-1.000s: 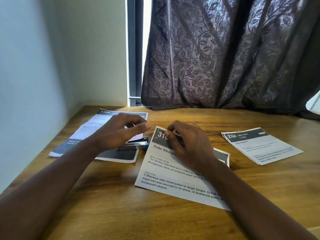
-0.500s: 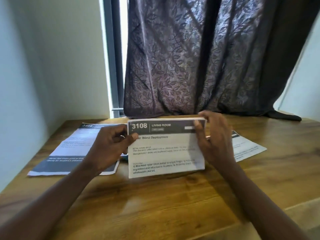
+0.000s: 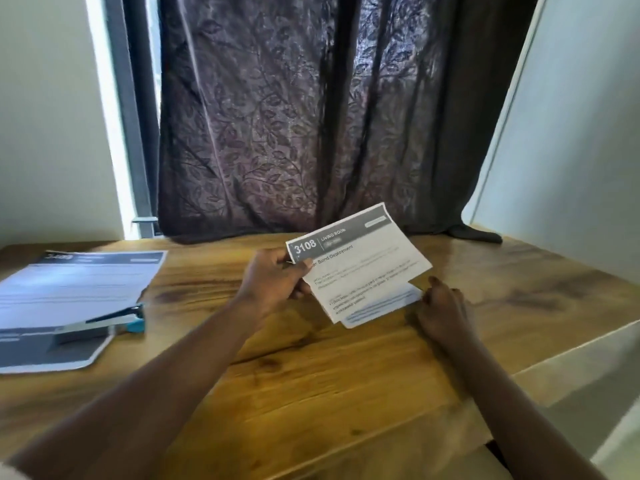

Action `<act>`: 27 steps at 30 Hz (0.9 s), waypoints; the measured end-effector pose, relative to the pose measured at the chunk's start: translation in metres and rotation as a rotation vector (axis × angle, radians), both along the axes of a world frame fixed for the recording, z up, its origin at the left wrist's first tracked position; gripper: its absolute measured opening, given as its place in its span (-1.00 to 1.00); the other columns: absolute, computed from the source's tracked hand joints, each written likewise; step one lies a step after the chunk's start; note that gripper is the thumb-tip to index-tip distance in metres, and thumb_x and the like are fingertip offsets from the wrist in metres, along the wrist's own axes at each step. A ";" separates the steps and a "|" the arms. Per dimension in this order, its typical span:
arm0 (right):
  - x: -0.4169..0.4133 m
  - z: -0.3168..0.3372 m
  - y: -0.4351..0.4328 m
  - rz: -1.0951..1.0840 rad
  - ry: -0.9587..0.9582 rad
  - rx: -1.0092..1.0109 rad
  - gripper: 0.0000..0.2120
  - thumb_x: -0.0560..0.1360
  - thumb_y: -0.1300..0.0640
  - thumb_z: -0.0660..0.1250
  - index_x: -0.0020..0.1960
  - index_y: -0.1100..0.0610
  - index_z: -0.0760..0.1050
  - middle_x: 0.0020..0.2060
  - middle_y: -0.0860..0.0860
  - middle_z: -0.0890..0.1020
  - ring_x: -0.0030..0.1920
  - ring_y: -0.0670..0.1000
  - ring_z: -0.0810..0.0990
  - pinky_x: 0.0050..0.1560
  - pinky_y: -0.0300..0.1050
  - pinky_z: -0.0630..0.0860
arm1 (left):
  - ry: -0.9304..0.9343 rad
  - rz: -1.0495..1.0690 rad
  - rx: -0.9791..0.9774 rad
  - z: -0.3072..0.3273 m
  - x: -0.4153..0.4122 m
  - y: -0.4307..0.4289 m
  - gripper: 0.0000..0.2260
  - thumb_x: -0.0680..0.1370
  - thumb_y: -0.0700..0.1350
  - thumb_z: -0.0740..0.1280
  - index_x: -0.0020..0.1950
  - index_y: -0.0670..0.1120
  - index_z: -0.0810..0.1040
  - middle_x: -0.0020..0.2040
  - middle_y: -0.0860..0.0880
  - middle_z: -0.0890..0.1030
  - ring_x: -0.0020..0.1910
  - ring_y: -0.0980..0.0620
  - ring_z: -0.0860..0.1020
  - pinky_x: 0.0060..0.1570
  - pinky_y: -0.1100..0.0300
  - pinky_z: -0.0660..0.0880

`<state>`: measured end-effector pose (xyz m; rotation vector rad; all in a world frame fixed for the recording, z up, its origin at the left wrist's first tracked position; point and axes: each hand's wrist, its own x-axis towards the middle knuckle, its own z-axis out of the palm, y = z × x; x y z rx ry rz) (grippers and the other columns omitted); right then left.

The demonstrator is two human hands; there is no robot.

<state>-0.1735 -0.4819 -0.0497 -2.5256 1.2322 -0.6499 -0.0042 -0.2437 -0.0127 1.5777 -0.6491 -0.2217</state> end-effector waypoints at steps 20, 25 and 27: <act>0.003 -0.001 -0.007 0.080 0.067 -0.146 -0.48 0.59 -0.30 0.19 0.35 0.03 0.54 0.28 0.04 0.57 0.30 0.13 0.43 0.27 0.10 0.40 | -0.725 0.116 0.722 -0.030 -0.018 -0.026 -0.12 0.39 0.55 0.23 0.58 0.13 0.14 0.55 -0.02 0.32 0.47 -0.08 0.37 0.36 -0.19 0.41; 0.004 -0.001 -0.007 0.077 0.046 -0.173 -0.49 0.58 -0.30 0.21 0.34 0.02 0.54 0.26 0.04 0.57 0.28 0.12 0.43 0.24 0.11 0.41 | -0.914 -0.149 0.768 -0.024 -0.027 -0.018 -0.20 0.39 0.58 0.16 0.54 0.23 0.23 0.63 0.11 0.18 0.58 0.04 0.17 0.53 -0.15 0.11; 0.005 -0.002 -0.008 0.065 0.039 -0.188 -0.48 0.59 -0.30 0.19 0.35 0.02 0.53 0.26 0.06 0.56 0.28 0.13 0.43 0.23 0.12 0.41 | -0.925 -0.208 0.801 -0.025 -0.027 -0.020 -0.23 0.40 0.58 0.14 0.49 0.21 0.33 0.59 0.12 0.31 0.54 0.06 0.28 0.55 -0.09 0.14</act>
